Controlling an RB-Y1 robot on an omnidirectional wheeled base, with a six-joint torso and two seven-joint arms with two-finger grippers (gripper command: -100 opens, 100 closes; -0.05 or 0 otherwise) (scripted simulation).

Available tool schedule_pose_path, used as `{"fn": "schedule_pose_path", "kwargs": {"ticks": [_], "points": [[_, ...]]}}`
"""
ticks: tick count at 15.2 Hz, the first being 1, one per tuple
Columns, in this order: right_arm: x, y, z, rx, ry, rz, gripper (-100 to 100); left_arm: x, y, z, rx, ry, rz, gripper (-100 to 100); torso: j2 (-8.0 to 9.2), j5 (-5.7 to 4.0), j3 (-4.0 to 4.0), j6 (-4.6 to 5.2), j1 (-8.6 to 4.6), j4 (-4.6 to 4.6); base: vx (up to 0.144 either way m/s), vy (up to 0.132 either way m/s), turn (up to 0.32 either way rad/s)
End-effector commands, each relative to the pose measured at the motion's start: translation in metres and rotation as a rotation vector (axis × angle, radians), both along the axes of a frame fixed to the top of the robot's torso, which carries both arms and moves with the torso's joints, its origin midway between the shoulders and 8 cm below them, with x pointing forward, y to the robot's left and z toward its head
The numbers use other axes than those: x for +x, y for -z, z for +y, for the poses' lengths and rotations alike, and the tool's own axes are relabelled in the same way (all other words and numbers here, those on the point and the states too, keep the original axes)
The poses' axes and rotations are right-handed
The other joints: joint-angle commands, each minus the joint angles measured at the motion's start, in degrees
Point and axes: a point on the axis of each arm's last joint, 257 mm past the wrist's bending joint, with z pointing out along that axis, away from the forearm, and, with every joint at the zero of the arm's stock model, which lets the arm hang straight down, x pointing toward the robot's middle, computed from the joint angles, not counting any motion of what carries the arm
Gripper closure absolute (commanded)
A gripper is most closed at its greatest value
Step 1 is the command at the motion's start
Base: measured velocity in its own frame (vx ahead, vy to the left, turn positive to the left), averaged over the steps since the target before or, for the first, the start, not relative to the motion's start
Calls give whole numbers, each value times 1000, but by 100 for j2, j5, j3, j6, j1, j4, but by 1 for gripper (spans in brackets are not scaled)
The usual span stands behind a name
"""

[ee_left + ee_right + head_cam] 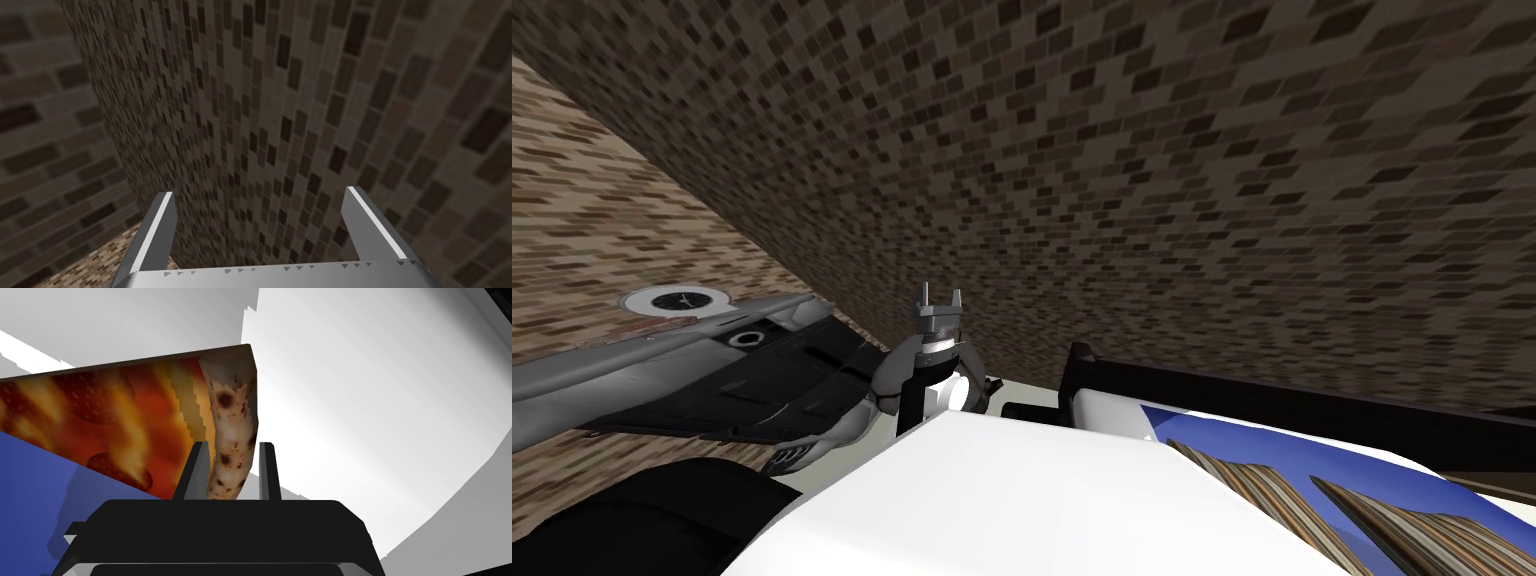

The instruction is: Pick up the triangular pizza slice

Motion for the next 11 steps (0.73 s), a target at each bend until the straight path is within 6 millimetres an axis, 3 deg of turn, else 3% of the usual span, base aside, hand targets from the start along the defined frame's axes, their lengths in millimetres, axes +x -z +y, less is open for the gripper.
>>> {"fn": "schedule_pose_path", "kwargs": {"ticks": [1,8,10,11], "points": [[-6,-4,-5,1,-3,-3,100,0,0,0,0,0,0,0,0,0,0,0,0,0,81,70,-31],[-16,-10,-14,3,-9,0,100,0,0,0,0,0,0,0,26,-2,12,3,-17,0,27,28,-15],[-27,-16,-21,7,-16,5,100,0,0,0,0,0,0,0,27,-1,12,3,-20,0,39,31,-25],[-22,-13,-18,5,-13,1,100,0,0,0,0,0,0,0,23,1,10,4,-15,-2,33,28,-25]]}}
